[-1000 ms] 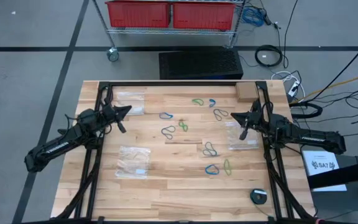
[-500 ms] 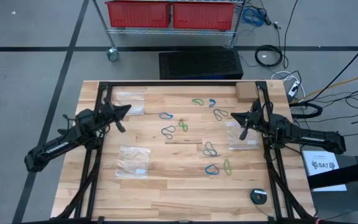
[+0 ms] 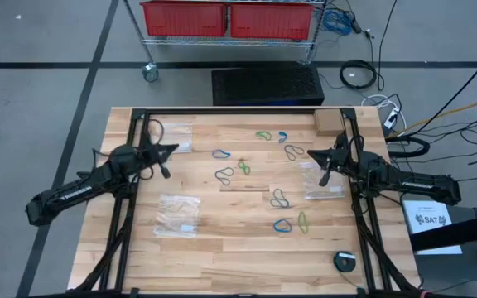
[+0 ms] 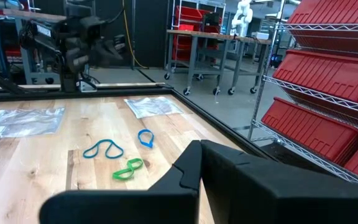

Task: Sort rubber bands
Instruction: Open the top left transparent zip bag

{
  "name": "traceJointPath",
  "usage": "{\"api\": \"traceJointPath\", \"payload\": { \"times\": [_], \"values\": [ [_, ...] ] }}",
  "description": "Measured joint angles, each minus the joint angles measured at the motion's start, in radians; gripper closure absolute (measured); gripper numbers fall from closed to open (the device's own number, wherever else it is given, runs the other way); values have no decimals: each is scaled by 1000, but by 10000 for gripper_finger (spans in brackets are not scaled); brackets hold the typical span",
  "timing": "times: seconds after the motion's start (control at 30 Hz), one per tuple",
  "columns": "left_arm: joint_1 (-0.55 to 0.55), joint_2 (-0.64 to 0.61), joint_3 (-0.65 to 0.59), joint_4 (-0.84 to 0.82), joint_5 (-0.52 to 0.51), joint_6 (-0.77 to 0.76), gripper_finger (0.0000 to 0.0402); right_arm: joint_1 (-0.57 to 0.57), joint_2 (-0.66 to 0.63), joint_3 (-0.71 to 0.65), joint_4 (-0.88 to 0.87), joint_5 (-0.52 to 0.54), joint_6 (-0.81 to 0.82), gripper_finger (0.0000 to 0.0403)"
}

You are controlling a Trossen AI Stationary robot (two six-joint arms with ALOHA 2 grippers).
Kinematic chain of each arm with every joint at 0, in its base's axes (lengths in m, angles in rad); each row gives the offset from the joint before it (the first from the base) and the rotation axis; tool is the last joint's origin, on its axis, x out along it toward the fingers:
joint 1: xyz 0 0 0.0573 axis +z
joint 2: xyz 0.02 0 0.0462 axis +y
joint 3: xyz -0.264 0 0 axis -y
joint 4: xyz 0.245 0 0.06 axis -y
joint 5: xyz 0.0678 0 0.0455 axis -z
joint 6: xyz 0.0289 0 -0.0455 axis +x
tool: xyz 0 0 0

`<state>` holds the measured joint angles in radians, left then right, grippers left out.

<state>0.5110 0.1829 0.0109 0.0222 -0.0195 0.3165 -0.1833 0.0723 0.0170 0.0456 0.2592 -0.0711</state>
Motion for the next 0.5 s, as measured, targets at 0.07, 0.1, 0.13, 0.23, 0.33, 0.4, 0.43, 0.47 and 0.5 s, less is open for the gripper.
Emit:
{"api": "traceJointPath", "payload": {
  "times": [0.07,0.1,0.13,0.23,0.33,0.4,0.43,0.47,0.5],
  "values": [
    [-13,90,9,43,-5,13,388,0,0,0,-1,0,0,403],
    [-19,129,23,54,-9,-4,388,0,0,0,-2,1,0,403],
    [-23,166,46,59,-11,-26,388,0,0,0,-1,0,0,403],
    [-35,271,108,46,-12,-66,388,0,0,0,-2,0,0,403],
    [-57,376,157,7,-12,-32,388,0,0,0,-1,0,0,403],
    [-71,448,193,15,-25,-15,388,0,0,0,-1,0,0,403],
    [-77,485,216,20,-39,-16,388,0,0,0,-1,0,0,403],
    [-82,523,241,21,-44,-20,388,0,0,0,-1,0,0,403],
    [-85,558,271,13,-45,-22,388,0,0,0,-1,0,0,403]
  ]
}}
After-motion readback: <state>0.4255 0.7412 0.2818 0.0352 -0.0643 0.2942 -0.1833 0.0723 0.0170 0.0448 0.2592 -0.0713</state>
